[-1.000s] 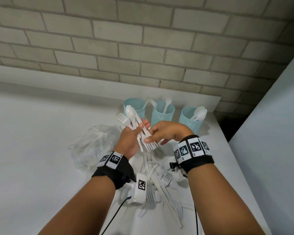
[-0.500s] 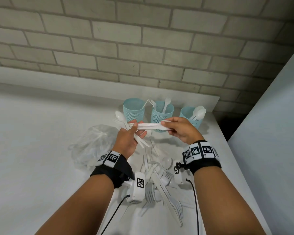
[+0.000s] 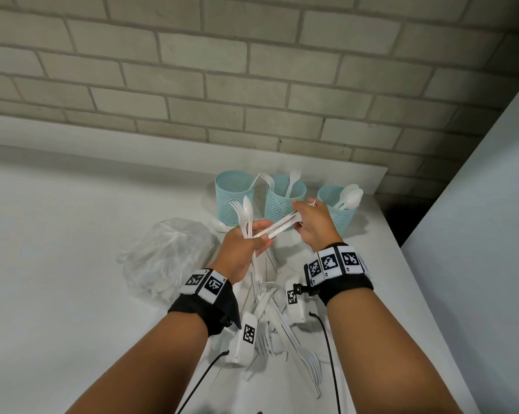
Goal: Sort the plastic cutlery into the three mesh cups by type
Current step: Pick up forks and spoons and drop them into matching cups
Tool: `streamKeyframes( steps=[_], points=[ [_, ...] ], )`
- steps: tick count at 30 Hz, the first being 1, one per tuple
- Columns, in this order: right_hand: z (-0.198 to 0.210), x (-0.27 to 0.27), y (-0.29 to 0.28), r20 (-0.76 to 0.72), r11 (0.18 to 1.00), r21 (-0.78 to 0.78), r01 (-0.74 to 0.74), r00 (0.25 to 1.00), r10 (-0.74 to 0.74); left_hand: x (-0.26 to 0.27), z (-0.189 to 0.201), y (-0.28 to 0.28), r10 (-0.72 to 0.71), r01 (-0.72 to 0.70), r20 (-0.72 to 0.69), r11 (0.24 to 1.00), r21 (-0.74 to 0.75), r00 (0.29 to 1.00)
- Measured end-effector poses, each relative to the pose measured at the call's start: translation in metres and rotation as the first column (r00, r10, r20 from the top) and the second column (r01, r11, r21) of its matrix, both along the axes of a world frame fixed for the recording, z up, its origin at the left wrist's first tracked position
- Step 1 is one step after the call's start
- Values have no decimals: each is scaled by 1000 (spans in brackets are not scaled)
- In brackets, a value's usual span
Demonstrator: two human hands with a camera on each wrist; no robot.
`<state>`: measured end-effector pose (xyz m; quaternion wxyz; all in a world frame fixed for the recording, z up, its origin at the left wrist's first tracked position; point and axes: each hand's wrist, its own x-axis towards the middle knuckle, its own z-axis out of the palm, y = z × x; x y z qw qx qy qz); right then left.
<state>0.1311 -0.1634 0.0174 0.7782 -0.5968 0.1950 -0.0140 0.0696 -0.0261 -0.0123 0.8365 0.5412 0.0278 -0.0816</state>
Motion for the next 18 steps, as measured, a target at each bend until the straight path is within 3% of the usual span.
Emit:
streamKeyframes(
  steps=[3, 8, 13, 18],
  points=[
    [3, -1, 0, 1, 996, 88, -21, 1000, 21, -1, -2, 2, -30, 29, -15, 999, -44, 999],
    [13, -10, 5, 162, 957, 261, -124, 983, 84, -2, -1, -1, -45, 40, -53, 994, -101, 998],
    [14, -12, 8, 141, 949, 278, -152, 983, 116, -1, -1, 0, -24, 19, -75, 998, -61, 997],
    [13, -14, 11, 43, 970, 128, -208, 978, 204, -1, -5, 2, 4, -10, -98, 998, -63, 995]
  ],
)
